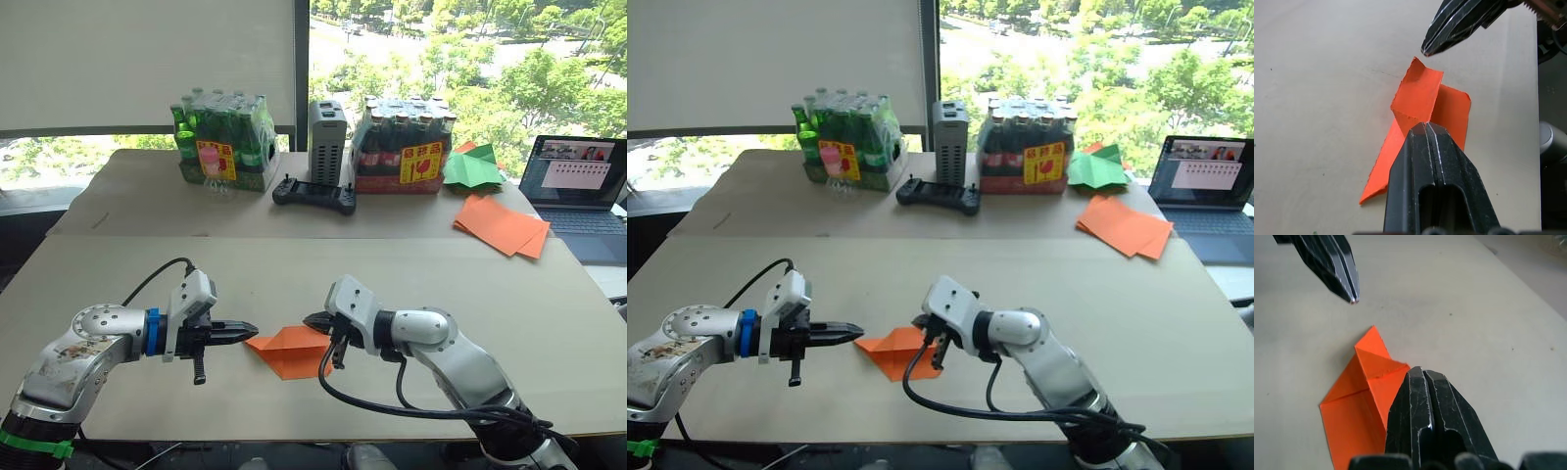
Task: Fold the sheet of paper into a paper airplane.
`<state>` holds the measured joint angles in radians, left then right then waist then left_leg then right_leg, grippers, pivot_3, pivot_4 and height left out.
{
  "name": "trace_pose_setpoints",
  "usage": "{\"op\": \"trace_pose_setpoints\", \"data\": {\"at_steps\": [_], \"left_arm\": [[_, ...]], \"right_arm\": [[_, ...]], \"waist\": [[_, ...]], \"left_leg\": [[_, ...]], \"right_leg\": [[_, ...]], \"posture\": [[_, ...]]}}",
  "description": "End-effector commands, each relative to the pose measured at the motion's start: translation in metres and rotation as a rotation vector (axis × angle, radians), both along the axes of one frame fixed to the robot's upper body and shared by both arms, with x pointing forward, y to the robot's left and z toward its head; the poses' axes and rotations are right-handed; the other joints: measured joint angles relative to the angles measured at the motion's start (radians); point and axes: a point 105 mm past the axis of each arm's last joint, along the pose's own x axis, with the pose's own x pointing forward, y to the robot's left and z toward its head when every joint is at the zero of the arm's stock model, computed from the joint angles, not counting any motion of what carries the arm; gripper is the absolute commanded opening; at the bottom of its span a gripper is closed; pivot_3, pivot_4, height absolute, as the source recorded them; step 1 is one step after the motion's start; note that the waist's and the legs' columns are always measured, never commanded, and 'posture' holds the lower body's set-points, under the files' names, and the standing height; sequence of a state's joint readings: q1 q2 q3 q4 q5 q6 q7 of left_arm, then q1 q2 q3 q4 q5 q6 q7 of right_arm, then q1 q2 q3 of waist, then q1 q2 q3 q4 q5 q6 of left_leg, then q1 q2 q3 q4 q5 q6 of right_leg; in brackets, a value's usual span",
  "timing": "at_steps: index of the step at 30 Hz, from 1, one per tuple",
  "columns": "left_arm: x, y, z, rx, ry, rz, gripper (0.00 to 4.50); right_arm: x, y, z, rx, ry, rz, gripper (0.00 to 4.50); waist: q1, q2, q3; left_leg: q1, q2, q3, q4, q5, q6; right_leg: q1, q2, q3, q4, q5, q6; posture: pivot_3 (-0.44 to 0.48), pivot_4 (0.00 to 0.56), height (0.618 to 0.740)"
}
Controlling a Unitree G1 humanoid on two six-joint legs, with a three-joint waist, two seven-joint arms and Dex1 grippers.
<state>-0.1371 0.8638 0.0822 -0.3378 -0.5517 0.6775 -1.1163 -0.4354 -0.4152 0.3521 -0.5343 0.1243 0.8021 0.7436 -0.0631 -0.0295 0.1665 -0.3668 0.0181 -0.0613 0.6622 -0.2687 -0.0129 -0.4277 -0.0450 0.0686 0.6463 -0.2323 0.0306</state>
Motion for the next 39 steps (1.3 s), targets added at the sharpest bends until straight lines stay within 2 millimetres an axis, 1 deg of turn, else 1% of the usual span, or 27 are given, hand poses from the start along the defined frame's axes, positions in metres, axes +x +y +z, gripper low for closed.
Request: {"op": "trace_pose_setpoints", "data": {"at_steps": [1,2,4,7,10,14,17,20,23,24,26,27,30,33,39], "left_arm": [[0.0,0.002,0.004,-0.009,-0.02,0.009,0.0],[0.0,0.002,0.003,-0.012,-0.018,0.012,0.0],[-0.001,0.002,0.001,-0.017,-0.016,0.011,0.0],[-0.003,0.002,-0.002,-0.023,-0.015,0.008,0.0],[-0.003,0.006,-0.007,-0.025,-0.014,0.014,0.0],[-0.008,0.006,-0.011,-0.031,-0.011,0.006,0.0],[-0.01,0.007,-0.015,-0.032,-0.01,0.007,0.0],[-0.01,0.007,-0.017,-0.032,-0.012,0.009,0.0],[-0.012,0.005,-0.016,-0.038,-0.014,0.005,0.0],[-0.013,0.004,-0.015,-0.039,-0.016,0.004,0.0],[-0.013,0.004,-0.014,-0.039,-0.019,0.004,0.0],[-0.012,0.004,-0.013,-0.038,-0.021,0.006,0.0],[-0.011,0.004,-0.012,-0.036,-0.025,0.015,0.0],[-0.01,0.003,-0.011,-0.039,-0.027,0.015,0.0],[-0.004,-0.001,-0.005,-0.044,-0.037,0.012,0.0]], "right_arm": [[0.004,-0.005,0.011,0.028,-0.004,-0.017,1.23],[0.005,-0.006,0.01,0.026,0.001,-0.02,1.66],[0.011,-0.009,0.0,-0.018,0.025,-0.009,2.22],[0.019,-0.013,-0.012,-0.051,0.068,0.004,3.24],[0.025,-0.017,-0.015,-0.006,0.158,0.019,3.24],[0.023,-0.022,-0.022,0.034,0.291,0.046,3.24],[0.022,-0.021,-0.019,0.106,0.392,0.069,3.24],[0.022,-0.021,-0.021,0.12,0.432,0.076,2.41],[0.023,-0.022,-0.026,0.101,0.439,0.076,1.31],[0.023,-0.022,-0.027,0.1,0.442,0.076,1.06],[0.024,-0.023,-0.029,0.097,0.445,0.075,0.31],[0.023,-0.023,-0.031,0.094,0.445,0.076,0.03],[0.022,-0.021,-0.034,0.093,0.443,0.076,0.03],[0.02,-0.019,-0.032,0.1,0.429,0.084,0.03],[0.016,-0.018,-0.017,0.133,0.355,0.097,0.03]], "waist": [[0.003,0.0,0.001],[0.004,0.0,0.001],[0.004,0.0,0.001],[0.005,0.0,0.001],[0.001,0.0,0.001],[0.001,-0.001,0.001],[0.002,0.0,0.001],[0.002,0.0,0.001],[0.002,0.0,0.001],[0.003,0.0,0.001],[0.003,0.0,0.001],[0.002,0.0,0.001],[0.002,0.0,0.001],[0.002,0.0,0.001],[0.004,0.0,0.001]], "left_leg": [[0.0,0.0,0.0,0.0,0.0,0.0],[0.0,0.0,0.0,0.0,0.0,0.0],[0.0,0.0,0.0,0.0,0.0,0.0],[0.0,0.0,0.0,0.0,0.0,0.0],[0.0,0.0,0.001,0.0,0.0,0.0],[0.0,0.0,0.0,0.0,0.0,0.0],[0.0,0.0,0.001,0.0,0.0,0.0],[0.0,0.0,0.0,0.0,0.0,0.0],[0.0,0.0,0.0,0.0,0.0,0.0],[0.0,0.0,0.0,0.0,0.0,0.0],[0.0,0.0,0.0,0.0,0.0,0.0],[0.0,0.0,0.0,0.0,0.0,0.0],[0.0,0.0,0.0,0.0,0.0,0.0],[0.0,0.0,0.0,0.0,0.0,0.0],[0.0,0.0,0.0,0.0,0.0,0.0]], "right_leg": [[0.0,0.0,0.0,0.0,0.0,0.0],[0.0,0.0,0.0,0.0,0.0,0.0],[0.0,0.0,0.0,0.0,0.0,0.0],[0.0,0.0,0.0,0.0,0.0,0.0],[0.0,0.0,0.0,0.0,0.0,0.0],[0.0,0.0,0.0,0.0,0.0,-0.001],[0.0,0.0,0.0,0.0,0.0,-0.001],[0.0,0.0,0.0,0.0,0.0,-0.001],[0.0,0.0,0.0,0.0,0.0,-0.001],[0.0,0.0,0.0,0.0,0.0,-0.001],[0.0,0.0,0.0,0.0,0.0,-0.001],[0.0,0.0,0.0,0.0,0.0,-0.001],[0.0,0.0,0.0,0.0,0.0,-0.001],[0.0,0.0,0.0,0.0,0.0,-0.001],[0.0,0.0,0.0,0.0,0.0,-0.001]], "posture": [[0.0,0.15,0.733],[0.0,0.15,0.733],[0.0,0.15,0.733],[0.0,0.15,0.733],[0.0,0.15,0.733],[0.0,0.15,0.733],[0.0,0.15,0.733],[0.0,0.15,0.733],[0.0,0.15,0.733],[0.0,0.15,0.733],[0.0,0.15,0.733],[0.0,0.15,0.733],[0.0,0.15,0.733],[0.0,0.15,0.733],[0.0,0.15,0.733]]}}
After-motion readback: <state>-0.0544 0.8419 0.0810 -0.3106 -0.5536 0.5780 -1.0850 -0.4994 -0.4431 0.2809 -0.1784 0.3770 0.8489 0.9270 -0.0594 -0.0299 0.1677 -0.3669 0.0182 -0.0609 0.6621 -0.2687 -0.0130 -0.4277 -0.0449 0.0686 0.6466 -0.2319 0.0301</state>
